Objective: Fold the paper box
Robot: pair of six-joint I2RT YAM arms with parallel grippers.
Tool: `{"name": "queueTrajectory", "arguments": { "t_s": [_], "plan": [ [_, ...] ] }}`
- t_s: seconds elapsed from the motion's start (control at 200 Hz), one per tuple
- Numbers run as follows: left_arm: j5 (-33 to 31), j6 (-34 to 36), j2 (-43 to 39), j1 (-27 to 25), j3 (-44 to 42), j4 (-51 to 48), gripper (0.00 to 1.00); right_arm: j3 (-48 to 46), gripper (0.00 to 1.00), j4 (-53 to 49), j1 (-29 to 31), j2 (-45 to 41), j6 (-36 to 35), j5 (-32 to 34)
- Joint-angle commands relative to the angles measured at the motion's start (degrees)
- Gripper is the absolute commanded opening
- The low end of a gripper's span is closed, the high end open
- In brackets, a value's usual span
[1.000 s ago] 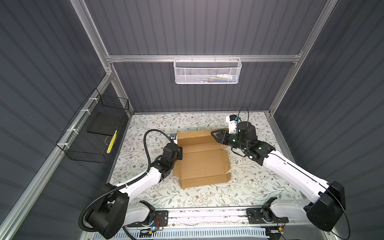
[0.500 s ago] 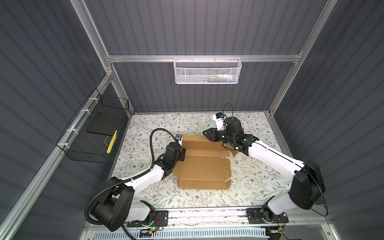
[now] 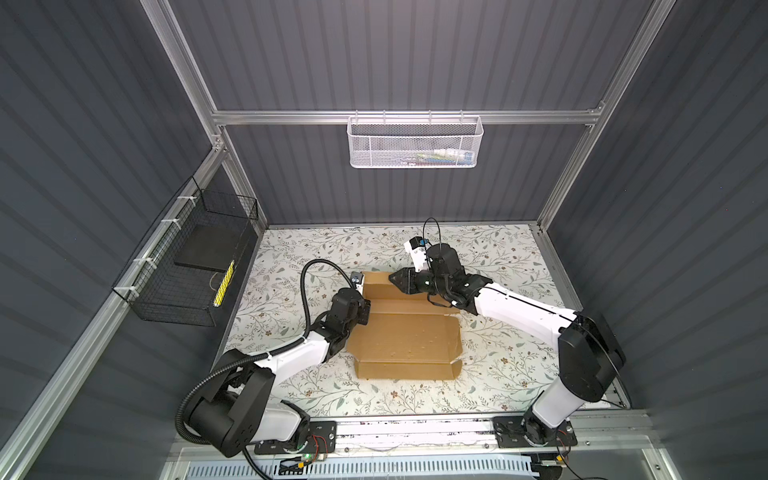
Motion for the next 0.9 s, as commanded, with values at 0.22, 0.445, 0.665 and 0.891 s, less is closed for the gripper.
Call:
{"name": "queueTrajectory", "arguments": {
  "t_s": [0.22,0.445,0.665,0.891],
  "plan": [
    [-1.62,-0.59,1.77,0.26,-0.45,1.86,0.01,0.20,0.30,3.30,0.29,1.85,0.07,0.41],
    [-3.03,-3.34,3.47,0.19,0.16,2.51,0.08,-0.53,0.29,4.18,0.29,2.30,0.42,0.40],
    [-3.25,-5.47,6.56,0.21,1.83,2.95,0.12,-1.40,0.29,4.89,0.29,2.60,0.82,0.16],
    [-3.64,-6.93,8.81,0.23,3.21,2.95,0.17,-1.96,0.29,5.14,0.11,2.89,0.98,0.22]
  ]
}}
